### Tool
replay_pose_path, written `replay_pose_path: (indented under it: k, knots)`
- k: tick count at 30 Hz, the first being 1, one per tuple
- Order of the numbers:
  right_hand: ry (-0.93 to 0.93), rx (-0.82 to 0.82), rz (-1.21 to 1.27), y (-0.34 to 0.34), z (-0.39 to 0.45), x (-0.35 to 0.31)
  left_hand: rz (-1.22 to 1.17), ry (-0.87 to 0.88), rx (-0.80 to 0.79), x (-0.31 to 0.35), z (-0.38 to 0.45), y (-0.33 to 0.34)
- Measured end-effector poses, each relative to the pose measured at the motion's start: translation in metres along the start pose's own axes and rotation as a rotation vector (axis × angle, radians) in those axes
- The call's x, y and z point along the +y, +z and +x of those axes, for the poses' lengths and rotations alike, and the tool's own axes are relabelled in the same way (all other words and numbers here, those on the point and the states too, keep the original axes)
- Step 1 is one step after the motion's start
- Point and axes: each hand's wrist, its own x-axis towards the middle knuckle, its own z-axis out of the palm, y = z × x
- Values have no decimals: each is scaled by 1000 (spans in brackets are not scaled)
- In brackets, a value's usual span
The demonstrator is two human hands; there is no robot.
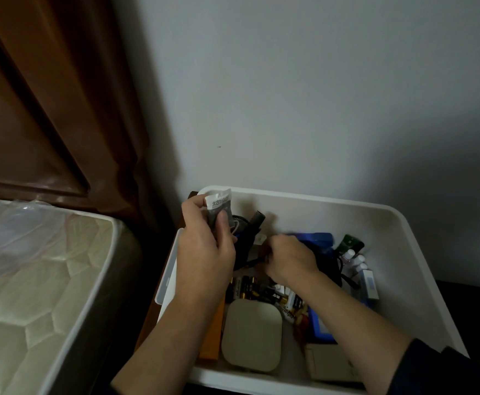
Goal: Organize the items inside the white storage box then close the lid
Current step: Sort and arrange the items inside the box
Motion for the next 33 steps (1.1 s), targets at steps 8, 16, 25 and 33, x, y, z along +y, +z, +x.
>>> replay_pose_path:
  k: [8,16,25,33]
  knots:
    - [27,162,-110,12,7,4,18,-7,-13,0,0,0]
    - [-31,293,-68,19,6,8,11,-19,-19,1,0,0]
    - [26,242,-29,17,6,9,17,-17,-22,0,1,0]
    - [-39,149,128,-9,5,5,34,-17,-18,0,1,1]
